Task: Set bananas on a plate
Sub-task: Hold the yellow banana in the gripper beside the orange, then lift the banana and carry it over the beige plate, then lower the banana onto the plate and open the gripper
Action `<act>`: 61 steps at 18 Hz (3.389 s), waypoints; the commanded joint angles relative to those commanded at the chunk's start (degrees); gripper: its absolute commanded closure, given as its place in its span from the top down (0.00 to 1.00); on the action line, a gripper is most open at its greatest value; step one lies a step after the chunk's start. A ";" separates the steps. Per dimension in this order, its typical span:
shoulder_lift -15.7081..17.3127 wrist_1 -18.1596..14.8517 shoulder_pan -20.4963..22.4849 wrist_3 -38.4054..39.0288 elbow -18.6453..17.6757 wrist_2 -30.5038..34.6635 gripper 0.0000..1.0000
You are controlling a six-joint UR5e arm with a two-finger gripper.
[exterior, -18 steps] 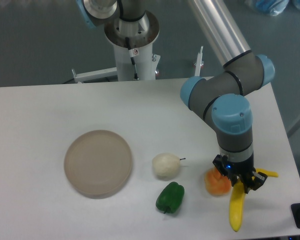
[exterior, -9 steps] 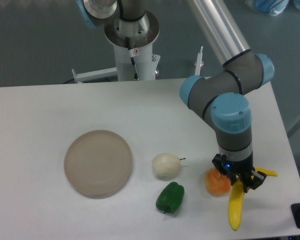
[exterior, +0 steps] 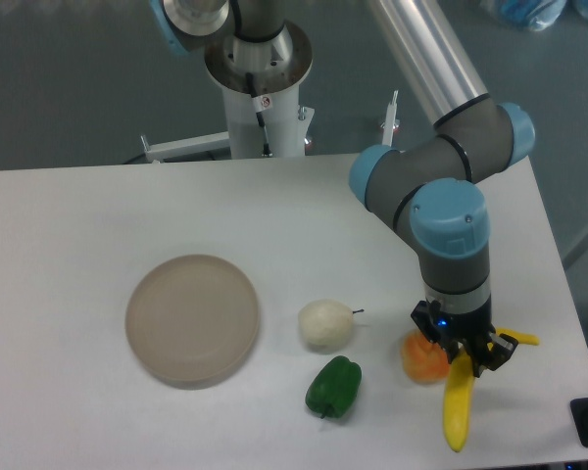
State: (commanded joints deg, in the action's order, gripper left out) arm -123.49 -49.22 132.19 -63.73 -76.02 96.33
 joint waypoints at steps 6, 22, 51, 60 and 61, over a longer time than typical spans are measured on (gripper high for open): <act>5.00 -3.33 -2.02 7.03 -4.13 -0.09 0.33; 13.37 -13.54 -16.86 44.20 -12.04 -4.31 0.33; 7.83 -1.94 -29.01 37.63 -25.49 2.81 0.34; 7.56 -2.02 -29.45 37.28 -26.11 2.81 0.34; 7.48 -2.11 -29.53 37.10 -26.19 2.81 0.34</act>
State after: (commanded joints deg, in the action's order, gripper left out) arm -116.01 -51.33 102.66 -26.63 -102.22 99.14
